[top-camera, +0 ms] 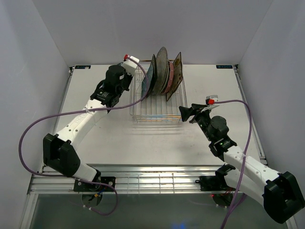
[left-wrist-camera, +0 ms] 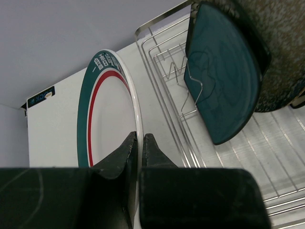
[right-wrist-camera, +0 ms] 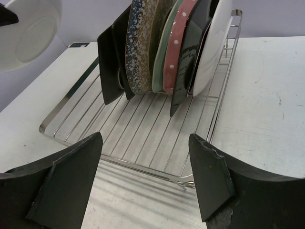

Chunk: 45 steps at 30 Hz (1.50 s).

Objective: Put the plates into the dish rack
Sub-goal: Pick up the plate at the center of the board, then insert the plate into the dish rack.

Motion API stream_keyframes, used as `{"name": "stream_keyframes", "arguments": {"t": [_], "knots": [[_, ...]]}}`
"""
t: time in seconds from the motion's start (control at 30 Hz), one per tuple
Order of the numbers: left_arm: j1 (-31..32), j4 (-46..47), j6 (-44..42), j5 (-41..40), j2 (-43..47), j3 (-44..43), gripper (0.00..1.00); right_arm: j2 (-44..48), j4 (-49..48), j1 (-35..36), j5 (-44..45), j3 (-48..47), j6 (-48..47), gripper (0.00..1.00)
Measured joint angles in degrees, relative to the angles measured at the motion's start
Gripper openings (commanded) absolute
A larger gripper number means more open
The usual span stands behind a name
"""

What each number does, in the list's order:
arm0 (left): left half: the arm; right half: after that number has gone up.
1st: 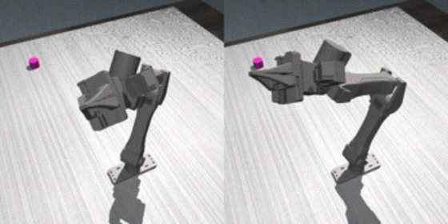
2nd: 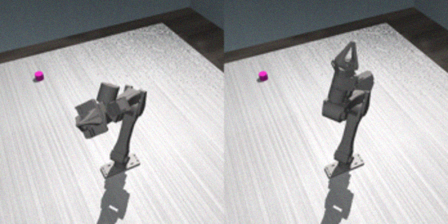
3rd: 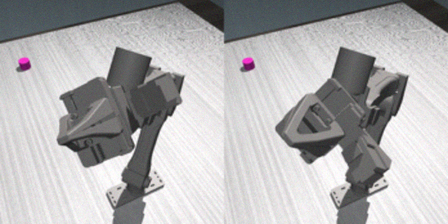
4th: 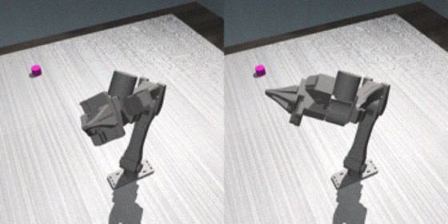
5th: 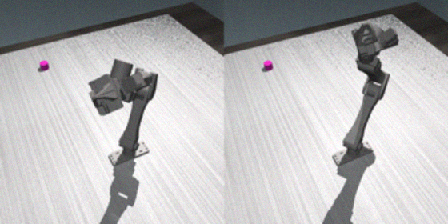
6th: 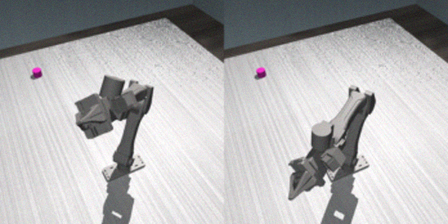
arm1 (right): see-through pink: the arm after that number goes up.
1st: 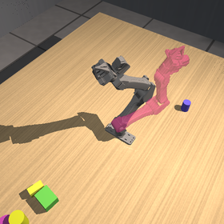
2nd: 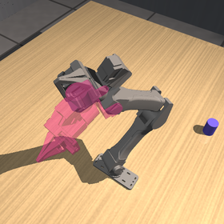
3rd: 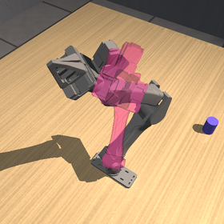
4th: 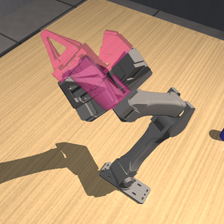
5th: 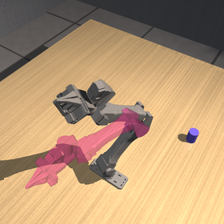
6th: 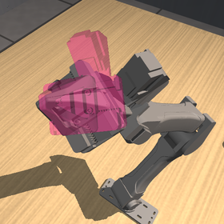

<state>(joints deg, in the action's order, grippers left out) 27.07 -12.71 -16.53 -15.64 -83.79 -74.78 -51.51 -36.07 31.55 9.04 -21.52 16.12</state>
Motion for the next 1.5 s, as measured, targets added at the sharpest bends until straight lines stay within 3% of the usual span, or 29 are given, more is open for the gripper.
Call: {"name": "stream_keyframes", "arguments": {"t": [0.63,1.5], "knots": [[0.0,-1.8,12.7,12.5,-10.7,-16.3,0.00,-0.4,0.0,0.0,0.0,0.0,0.0,0.78],[0.0,10.2,34.6,18.9,-12.0,-16.5,0.00,0.7,0.1,0.0,0.0,0.1,-0.1,0.79]]}}
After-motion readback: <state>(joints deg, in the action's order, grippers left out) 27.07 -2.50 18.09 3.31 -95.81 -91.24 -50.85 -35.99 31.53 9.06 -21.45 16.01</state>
